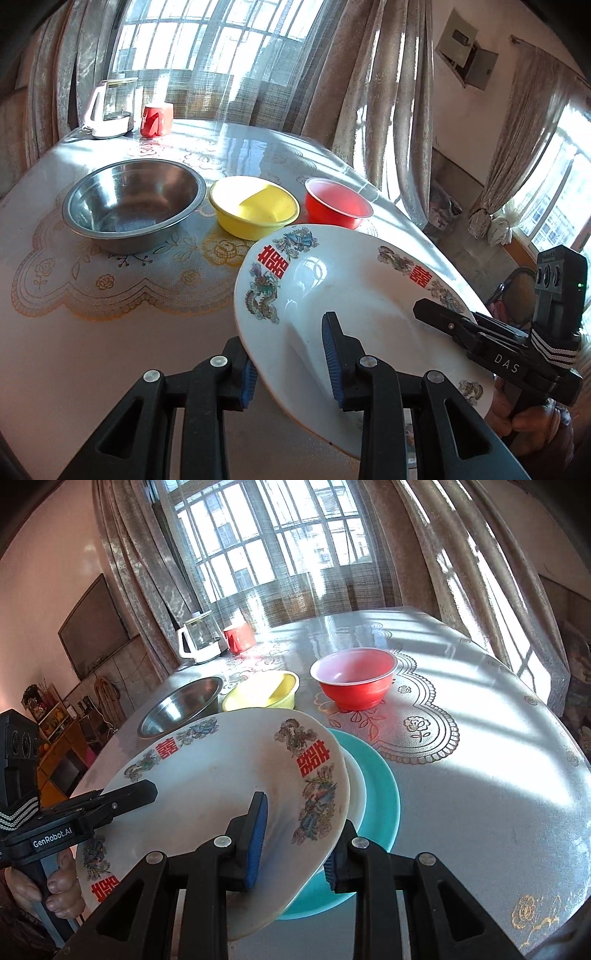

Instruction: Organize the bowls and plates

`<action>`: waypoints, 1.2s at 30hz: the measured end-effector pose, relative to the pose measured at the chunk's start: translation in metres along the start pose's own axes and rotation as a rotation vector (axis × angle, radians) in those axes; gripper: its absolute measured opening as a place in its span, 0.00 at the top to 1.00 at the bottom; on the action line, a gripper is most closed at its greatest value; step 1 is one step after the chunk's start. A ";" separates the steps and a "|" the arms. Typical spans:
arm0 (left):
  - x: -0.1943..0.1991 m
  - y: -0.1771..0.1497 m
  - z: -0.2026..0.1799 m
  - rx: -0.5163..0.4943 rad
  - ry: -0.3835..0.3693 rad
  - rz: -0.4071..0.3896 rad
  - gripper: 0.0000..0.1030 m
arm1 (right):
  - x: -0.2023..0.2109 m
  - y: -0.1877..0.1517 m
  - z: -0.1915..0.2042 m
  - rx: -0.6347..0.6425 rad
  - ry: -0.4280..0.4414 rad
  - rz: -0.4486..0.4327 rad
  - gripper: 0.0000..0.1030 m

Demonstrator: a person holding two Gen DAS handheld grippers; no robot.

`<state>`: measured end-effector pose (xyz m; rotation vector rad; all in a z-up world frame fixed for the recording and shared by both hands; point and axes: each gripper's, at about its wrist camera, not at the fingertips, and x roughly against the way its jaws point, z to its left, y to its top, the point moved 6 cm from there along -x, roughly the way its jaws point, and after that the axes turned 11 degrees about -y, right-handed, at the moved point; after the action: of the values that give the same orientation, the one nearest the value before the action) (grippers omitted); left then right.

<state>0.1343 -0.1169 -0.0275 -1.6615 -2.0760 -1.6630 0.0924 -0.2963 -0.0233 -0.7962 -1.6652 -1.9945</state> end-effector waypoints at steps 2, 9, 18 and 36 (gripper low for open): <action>-0.008 0.002 -0.003 -0.010 0.003 0.010 0.70 | -0.003 0.002 -0.007 -0.005 -0.023 -0.007 0.74; -0.033 0.002 -0.005 -0.021 0.009 0.046 0.70 | -0.019 0.001 -0.024 -0.014 -0.094 0.001 0.74; -0.048 -0.006 0.010 0.021 0.040 0.076 0.69 | -0.034 -0.006 -0.023 0.024 -0.152 0.006 0.73; -0.055 -0.005 0.014 0.016 0.081 0.070 0.65 | -0.042 -0.008 -0.021 0.019 -0.157 0.018 0.68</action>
<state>0.1623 -0.1450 -0.0681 -1.6133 -1.9668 -1.6595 0.1154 -0.3172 -0.0591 -0.9800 -1.7537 -1.9445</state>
